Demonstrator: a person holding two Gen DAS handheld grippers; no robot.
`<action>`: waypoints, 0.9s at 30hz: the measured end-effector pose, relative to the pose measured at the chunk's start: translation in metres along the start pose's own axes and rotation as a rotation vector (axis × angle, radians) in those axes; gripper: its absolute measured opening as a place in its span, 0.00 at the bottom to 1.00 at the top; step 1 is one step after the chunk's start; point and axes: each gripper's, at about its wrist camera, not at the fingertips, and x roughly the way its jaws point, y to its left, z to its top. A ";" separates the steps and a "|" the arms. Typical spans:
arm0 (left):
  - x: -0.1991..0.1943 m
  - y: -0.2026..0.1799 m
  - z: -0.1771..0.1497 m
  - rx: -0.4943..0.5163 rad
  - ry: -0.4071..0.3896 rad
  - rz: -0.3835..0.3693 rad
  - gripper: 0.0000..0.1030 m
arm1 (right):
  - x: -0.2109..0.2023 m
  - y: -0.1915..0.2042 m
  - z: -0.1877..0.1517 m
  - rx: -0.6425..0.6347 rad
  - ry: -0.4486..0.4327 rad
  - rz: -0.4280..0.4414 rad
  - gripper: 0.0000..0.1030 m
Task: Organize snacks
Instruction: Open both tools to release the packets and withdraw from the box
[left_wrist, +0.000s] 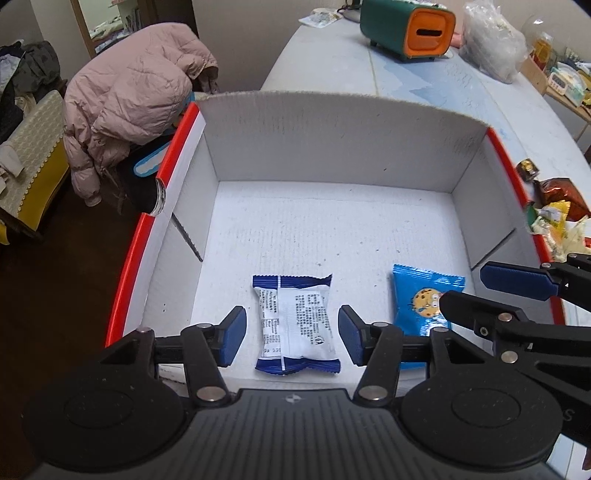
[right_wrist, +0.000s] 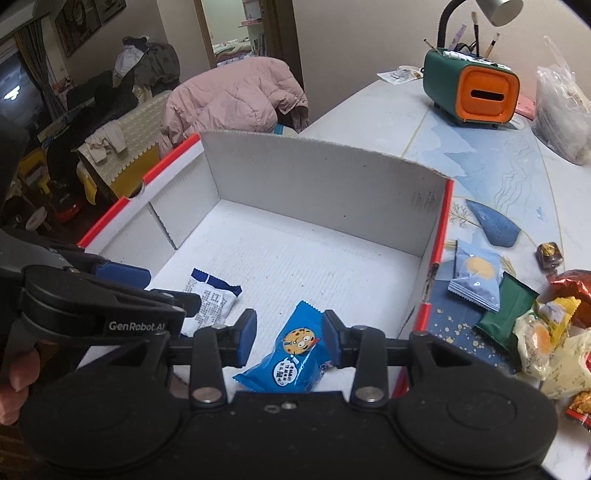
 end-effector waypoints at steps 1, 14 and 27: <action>-0.003 -0.001 -0.001 0.004 -0.008 -0.003 0.53 | -0.003 0.000 0.000 0.002 -0.008 0.000 0.38; -0.057 -0.021 -0.009 0.046 -0.139 -0.074 0.57 | -0.062 -0.013 -0.007 0.077 -0.118 -0.006 0.48; -0.095 -0.055 -0.022 0.090 -0.229 -0.143 0.64 | -0.117 -0.036 -0.026 0.149 -0.224 -0.036 0.72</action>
